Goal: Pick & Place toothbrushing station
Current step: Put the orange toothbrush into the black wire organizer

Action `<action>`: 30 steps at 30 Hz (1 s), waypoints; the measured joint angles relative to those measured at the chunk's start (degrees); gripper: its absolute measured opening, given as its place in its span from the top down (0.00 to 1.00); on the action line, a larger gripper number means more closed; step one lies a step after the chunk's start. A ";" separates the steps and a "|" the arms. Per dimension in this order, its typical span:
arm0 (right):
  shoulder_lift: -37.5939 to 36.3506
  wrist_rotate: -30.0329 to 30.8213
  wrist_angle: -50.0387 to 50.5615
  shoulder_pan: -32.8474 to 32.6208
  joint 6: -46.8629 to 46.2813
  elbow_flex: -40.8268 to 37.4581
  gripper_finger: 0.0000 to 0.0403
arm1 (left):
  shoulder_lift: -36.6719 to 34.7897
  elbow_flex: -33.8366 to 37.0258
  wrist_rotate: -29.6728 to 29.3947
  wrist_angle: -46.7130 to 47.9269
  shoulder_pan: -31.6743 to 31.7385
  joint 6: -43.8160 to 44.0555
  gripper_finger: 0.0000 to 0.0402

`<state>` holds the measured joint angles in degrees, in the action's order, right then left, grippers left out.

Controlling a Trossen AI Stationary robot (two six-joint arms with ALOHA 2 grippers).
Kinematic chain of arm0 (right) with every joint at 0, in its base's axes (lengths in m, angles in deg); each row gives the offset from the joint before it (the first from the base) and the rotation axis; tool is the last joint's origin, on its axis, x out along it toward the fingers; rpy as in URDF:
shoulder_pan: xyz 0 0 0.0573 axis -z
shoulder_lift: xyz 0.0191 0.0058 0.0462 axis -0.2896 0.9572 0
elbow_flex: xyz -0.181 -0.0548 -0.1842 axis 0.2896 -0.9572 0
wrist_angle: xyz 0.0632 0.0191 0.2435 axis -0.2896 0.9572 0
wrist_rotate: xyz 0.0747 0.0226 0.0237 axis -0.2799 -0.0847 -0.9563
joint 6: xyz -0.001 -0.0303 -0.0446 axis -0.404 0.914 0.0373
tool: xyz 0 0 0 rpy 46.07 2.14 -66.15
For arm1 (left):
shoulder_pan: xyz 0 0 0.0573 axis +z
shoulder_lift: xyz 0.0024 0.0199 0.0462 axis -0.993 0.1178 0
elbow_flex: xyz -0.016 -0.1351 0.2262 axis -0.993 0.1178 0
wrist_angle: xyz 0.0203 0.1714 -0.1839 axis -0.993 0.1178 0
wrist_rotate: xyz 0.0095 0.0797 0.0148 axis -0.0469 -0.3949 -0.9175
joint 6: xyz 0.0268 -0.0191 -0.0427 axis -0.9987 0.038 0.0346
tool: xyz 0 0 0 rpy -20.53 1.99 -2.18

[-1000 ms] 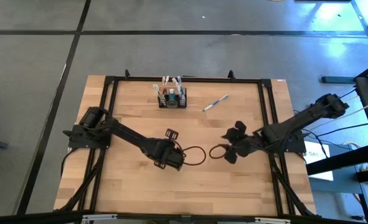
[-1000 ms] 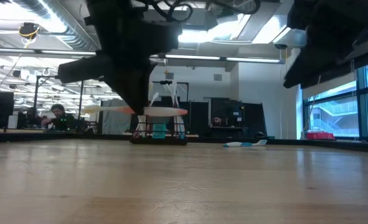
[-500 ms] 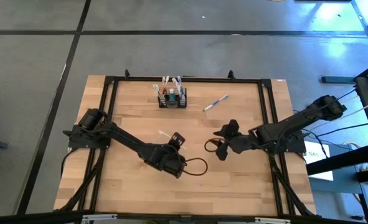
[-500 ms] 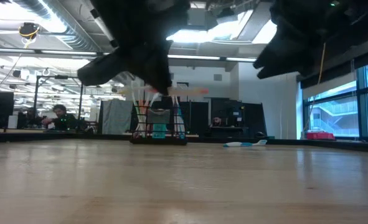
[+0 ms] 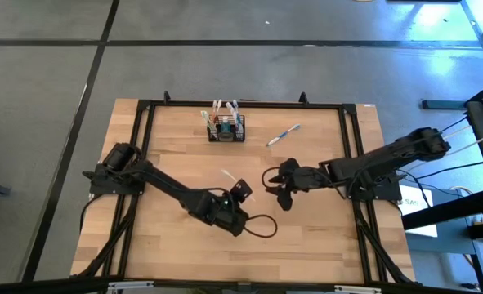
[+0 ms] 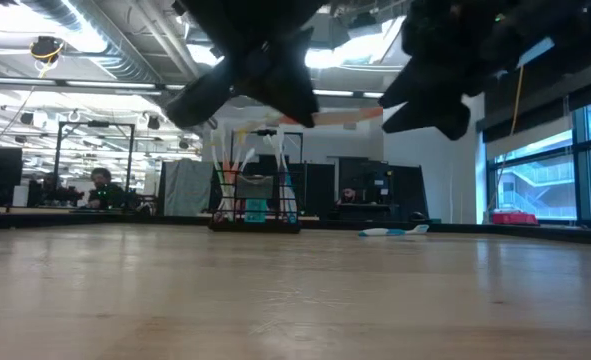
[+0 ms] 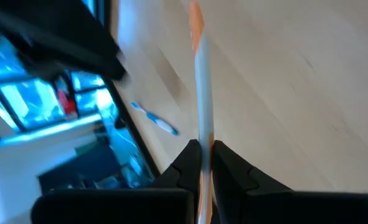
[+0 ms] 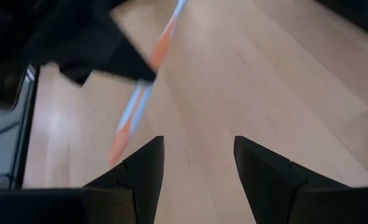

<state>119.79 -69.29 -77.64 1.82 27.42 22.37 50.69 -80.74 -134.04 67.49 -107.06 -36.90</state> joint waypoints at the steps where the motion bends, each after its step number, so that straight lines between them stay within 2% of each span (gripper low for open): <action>1: 0.72 -0.40 -1.46 0.54 0.02 0.00 0.51 | -0.01 0.00 -0.01 -1.36 -0.11 -1.53 0.96; 7: 1.00 -2.28 -3.47 4.14 -1.36 -0.02 0.51 | -0.02 0.00 0.04 -4.99 -1.36 -8.22 0.96; 12: 0.84 -16.45 -10.77 6.58 -1.29 -0.02 0.51 | -0.02 0.00 -0.43 -6.12 -3.62 -14.33 0.96; 17: 0.89 -24.56 -15.31 8.02 -1.40 -0.02 0.51 | -0.02 0.00 -1.48 -11.46 -5.08 -20.88 0.96; 23: 0.91 -26.65 -16.33 8.61 -5.87 -0.02 0.51 | -0.02 0.00 -2.62 -17.31 -5.82 -28.47 0.96; 27: 0.93 -30.32 -17.14 8.60 -6.07 -0.02 0.51 | -0.02 0.00 -2.79 -19.49 -5.76 -32.83 0.96; 30: 0.93 -29.72 -18.49 8.59 -6.66 -0.02 0.51 | 0.04 0.00 -2.28 -21.67 -5.78 -36.46 0.96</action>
<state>120.73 -99.01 -96.13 10.42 20.76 22.35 50.73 -80.74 -136.32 45.82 -112.84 -73.37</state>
